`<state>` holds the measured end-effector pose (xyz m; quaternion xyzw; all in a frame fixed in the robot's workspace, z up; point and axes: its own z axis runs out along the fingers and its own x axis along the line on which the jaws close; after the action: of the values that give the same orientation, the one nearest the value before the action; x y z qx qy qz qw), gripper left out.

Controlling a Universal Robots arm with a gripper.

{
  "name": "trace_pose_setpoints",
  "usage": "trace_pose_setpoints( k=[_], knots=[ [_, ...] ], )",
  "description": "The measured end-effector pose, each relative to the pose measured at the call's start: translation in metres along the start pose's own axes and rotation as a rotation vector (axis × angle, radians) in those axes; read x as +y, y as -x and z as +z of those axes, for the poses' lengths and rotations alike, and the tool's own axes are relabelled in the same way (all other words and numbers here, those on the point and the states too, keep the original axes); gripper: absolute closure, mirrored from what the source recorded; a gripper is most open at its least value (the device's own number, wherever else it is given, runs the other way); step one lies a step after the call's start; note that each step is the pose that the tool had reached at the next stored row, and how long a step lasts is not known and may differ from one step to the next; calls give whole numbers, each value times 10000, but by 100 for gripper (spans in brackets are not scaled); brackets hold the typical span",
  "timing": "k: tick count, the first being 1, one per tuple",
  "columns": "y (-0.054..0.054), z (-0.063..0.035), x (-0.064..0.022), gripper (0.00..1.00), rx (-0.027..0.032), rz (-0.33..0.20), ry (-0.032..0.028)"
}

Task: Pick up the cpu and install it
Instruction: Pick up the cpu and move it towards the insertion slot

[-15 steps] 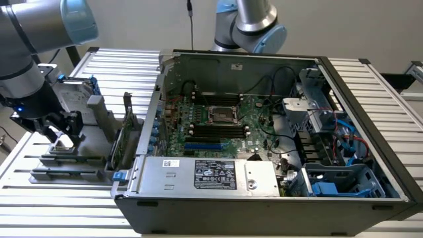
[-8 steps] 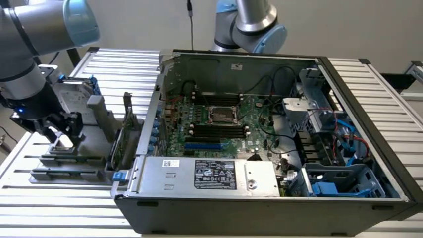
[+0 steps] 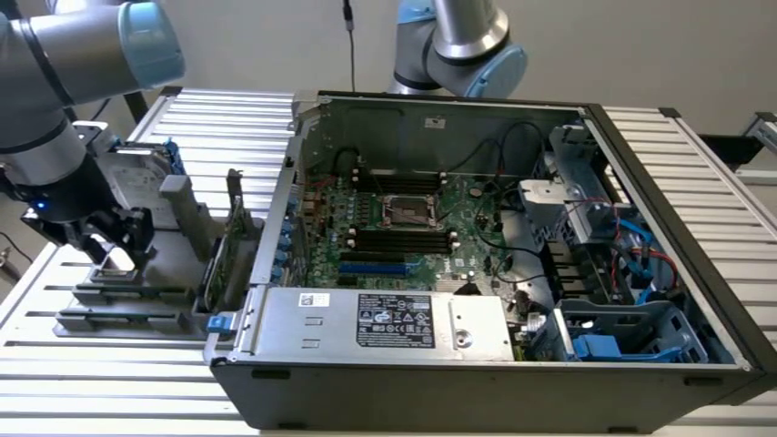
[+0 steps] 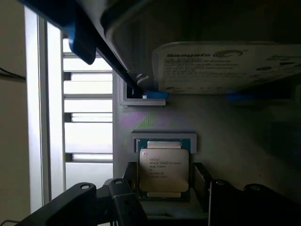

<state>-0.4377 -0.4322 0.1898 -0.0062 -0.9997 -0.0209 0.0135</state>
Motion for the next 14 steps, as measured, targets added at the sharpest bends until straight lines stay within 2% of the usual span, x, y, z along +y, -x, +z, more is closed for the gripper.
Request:
trace_pose_setpoints(
  k=[9,14],
  knots=[
    [9,18,-1,40,15,0,0],
    [10,32,-1,40,60,-4,5]
  ],
)
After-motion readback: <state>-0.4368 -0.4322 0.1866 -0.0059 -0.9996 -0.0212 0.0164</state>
